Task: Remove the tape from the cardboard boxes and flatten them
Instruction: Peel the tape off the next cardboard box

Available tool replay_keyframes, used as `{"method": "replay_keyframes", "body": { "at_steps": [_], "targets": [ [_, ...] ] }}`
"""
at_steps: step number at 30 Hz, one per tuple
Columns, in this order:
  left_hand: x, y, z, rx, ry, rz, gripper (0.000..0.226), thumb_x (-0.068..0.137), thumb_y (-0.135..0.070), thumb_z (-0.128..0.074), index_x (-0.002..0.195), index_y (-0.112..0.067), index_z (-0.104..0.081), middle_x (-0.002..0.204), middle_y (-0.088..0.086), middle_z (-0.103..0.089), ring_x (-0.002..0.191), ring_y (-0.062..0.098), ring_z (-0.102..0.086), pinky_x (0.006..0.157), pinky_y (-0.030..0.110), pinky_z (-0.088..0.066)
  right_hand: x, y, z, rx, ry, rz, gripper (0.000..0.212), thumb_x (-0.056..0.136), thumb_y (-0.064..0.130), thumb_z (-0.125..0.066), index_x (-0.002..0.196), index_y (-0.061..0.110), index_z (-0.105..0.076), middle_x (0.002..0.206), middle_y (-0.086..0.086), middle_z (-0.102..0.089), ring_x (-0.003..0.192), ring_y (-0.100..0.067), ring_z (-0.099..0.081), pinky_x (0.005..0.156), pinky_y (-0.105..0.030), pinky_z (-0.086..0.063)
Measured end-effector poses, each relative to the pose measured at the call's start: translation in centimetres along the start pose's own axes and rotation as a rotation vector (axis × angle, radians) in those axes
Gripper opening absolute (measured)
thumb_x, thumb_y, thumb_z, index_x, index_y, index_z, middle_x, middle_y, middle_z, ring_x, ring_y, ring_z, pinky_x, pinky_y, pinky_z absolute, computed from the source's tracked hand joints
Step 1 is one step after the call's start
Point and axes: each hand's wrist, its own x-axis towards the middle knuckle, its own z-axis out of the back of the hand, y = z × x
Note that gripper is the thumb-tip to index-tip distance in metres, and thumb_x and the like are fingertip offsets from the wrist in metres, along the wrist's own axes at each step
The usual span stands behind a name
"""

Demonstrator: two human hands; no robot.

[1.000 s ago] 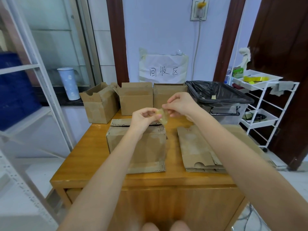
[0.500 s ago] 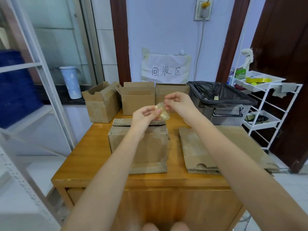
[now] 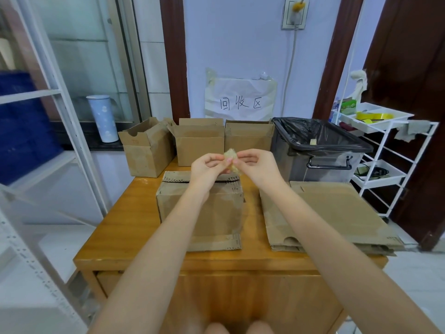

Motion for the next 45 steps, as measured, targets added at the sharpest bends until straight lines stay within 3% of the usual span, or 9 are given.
{"method": "replay_keyframes", "body": {
  "at_steps": [7,13,20,28,31,34,36,41,45],
  "targets": [
    [0.0,-0.3,-0.4,0.009,0.004,0.065,0.01,0.092,-0.014,-0.06,0.09,-0.01,-0.069,0.091,0.004,-0.072,0.073,0.016,-0.068,0.08,0.026,-0.055,0.4,0.0,-0.2,-0.155,-0.069,0.006,0.008,0.09,0.009,-0.062,0.093,0.016,-0.065,0.082,0.01,-0.06,0.074,0.001,-0.054,0.064,-0.006,-0.042],
    [0.1,0.1,0.1,0.132,0.128,-0.002,0.026,0.091,-0.032,-0.063,0.111,-0.016,-0.069,0.105,0.001,-0.072,0.097,0.015,-0.068,0.089,0.026,-0.053,0.4,0.4,0.1,-0.063,0.089,0.038,0.005,0.09,0.013,-0.065,0.093,0.016,-0.067,0.083,0.01,-0.064,0.081,-0.007,-0.06,0.078,-0.018,-0.05],
    [0.4,0.4,0.1,0.039,0.039,-0.024,0.015,0.091,-0.021,-0.064,0.098,-0.009,-0.069,0.088,0.001,-0.069,0.08,0.009,-0.064,0.079,0.02,-0.055,-0.4,-0.3,1.0,0.148,0.13,-0.131,0.029,0.086,0.027,-0.071,0.108,0.009,-0.067,0.096,-0.004,-0.07,0.086,-0.012,-0.067,0.074,-0.019,-0.057],
    [0.3,0.0,-0.5,0.111,0.075,0.036,0.005,0.09,-0.02,-0.066,0.091,-0.018,-0.07,0.09,0.001,-0.074,0.085,0.012,-0.07,0.085,0.023,-0.053,0.1,-1.8,1.7,0.082,0.016,-0.059,0.007,0.089,0.009,-0.066,0.094,0.006,-0.07,0.073,-0.001,-0.064,0.064,-0.007,-0.057,0.064,-0.014,-0.049],
    [0.4,0.1,-0.9,0.174,0.063,0.032,0.004,0.088,-0.022,-0.068,0.091,-0.02,-0.071,0.087,-0.003,-0.072,0.084,0.01,-0.067,0.082,0.02,-0.052,0.4,-2.4,2.0,0.119,-0.011,-0.084,0.012,0.09,0.009,-0.064,0.101,0.008,-0.069,0.079,0.0,-0.065,0.071,-0.009,-0.058,0.069,-0.016,-0.051],
    [0.6,0.4,-1.8,0.167,0.0,0.021,0.013,0.087,-0.023,-0.07,0.097,-0.014,-0.072,0.082,-0.005,-0.067,0.075,0.005,-0.059,0.065,0.008,-0.048,0.3,-2.6,1.9,0.533,-0.013,-0.248,0.032,0.093,0.02,-0.062,0.12,0.003,-0.061,0.101,-0.008,-0.068,0.089,-0.013,-0.065,0.078,-0.021,-0.054],
    [0.8,0.6,-2.6,0.147,-0.024,0.021,0.019,0.087,-0.021,-0.07,0.102,-0.01,-0.072,0.083,-0.004,-0.067,0.07,0.002,-0.059,0.058,0.005,-0.045,0.3,-2.5,1.6,0.723,0.042,-0.297,0.031,0.094,0.028,-0.057,0.112,0.002,-0.063,0.105,-0.009,-0.07,0.099,-0.015,-0.067,0.085,-0.024,-0.054],
    [1.5,1.1,-4.3,0.065,-0.128,0.05,0.018,0.089,-0.02,-0.068,0.102,-0.008,-0.072,0.093,0.001,-0.071,0.066,0.004,-0.064,0.062,0.011,-0.05,1.0,-2.7,1.2,0.772,0.048,-0.219,0.037,0.092,0.029,-0.06,0.117,0.003,-0.061,0.117,-0.013,-0.067,0.108,-0.017,-0.065,0.094,-0.026,-0.051],
    [2.0,1.4,-5.1,0.004,-0.149,0.051,0.018,0.09,-0.019,-0.067,0.099,-0.005,-0.073,0.094,0.004,-0.073,0.077,0.013,-0.069,0.063,0.012,-0.051,2.1,-2.7,1.2,0.689,0.035,-0.174,0.047,0.084,0.029,-0.067,0.12,-0.001,-0.061,0.112,-0.013,-0.07,0.103,-0.019,-0.068,0.095,-0.031,-0.052]
  ]
}}
